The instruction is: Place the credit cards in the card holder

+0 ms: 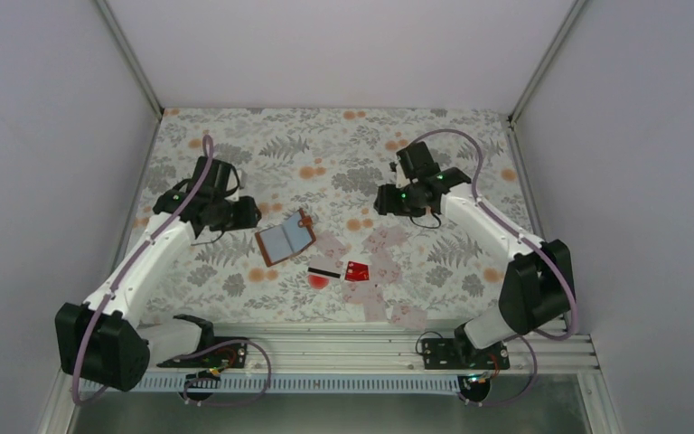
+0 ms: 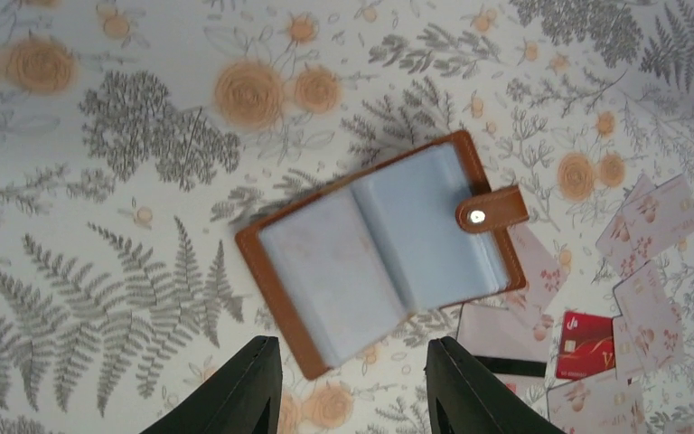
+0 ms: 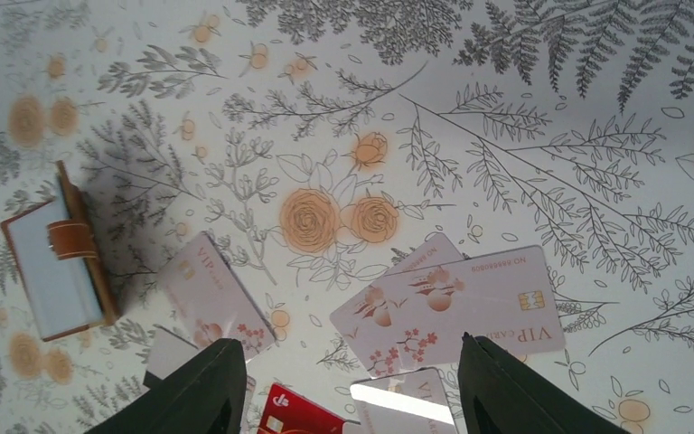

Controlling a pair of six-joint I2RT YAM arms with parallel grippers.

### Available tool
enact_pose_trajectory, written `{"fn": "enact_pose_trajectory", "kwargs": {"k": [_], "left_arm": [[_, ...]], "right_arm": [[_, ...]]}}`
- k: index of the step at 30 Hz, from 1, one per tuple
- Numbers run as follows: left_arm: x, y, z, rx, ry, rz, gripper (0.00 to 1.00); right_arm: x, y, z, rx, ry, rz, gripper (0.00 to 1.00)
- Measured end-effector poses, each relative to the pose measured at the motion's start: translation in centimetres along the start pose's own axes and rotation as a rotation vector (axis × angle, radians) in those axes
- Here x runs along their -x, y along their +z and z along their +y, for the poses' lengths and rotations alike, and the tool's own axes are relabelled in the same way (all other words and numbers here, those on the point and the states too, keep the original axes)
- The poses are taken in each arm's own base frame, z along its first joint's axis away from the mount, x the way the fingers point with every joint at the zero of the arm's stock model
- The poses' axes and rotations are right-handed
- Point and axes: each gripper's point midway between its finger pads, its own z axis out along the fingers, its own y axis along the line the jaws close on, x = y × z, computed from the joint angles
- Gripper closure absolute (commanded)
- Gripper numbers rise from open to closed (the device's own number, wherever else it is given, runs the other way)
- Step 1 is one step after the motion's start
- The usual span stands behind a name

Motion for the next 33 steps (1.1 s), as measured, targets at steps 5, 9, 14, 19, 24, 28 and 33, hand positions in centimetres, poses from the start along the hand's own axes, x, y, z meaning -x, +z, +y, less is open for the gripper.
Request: {"fn": "enact_pose_trajectory", "kwargs": {"k": [5, 9, 14, 19, 24, 28, 33], "left_arm": [[-1.4, -0.8, -0.7, -0.026, 0.043, -0.003, 0.54], [-2.6, -1.0, -3.2, -0.077, 0.137, 0.010, 0.53], [-5.4, -0.2, -7.0, -0.140, 0.272, 0.077, 0.52], [-7.8, 0.6, -10.6, -0.194, 0.407, 0.132, 0.44], [-10.1, 1.4, -17.1, -0.307, 0.667, 0.146, 0.39], [-12.4, 2.0, -20.7, -0.417, 0.868, 0.125, 0.38], [-14.6, 3.0, -24.6, -0.493, 1.127, 0.043, 0.41]], "right_arm": [[-0.3, -1.4, 0.5, 0.035, -0.026, -0.024, 0.30], [-2.6, -1.7, 0.2, 0.059, -0.024, 0.010, 0.24], [-6.3, -2.3, -0.7, 0.068, -0.004, 0.071, 0.15], [-9.1, -2.8, -0.3, 0.103, 0.005, 0.123, 0.10], [-9.2, -3.6, -1.6, 0.035, 0.093, 0.085, 0.01], [-7.7, -4.3, -3.7, -0.040, 0.203, 0.036, 0.01], [-5.3, -5.6, -6.2, -0.074, 0.341, -0.026, 0.01]]}}
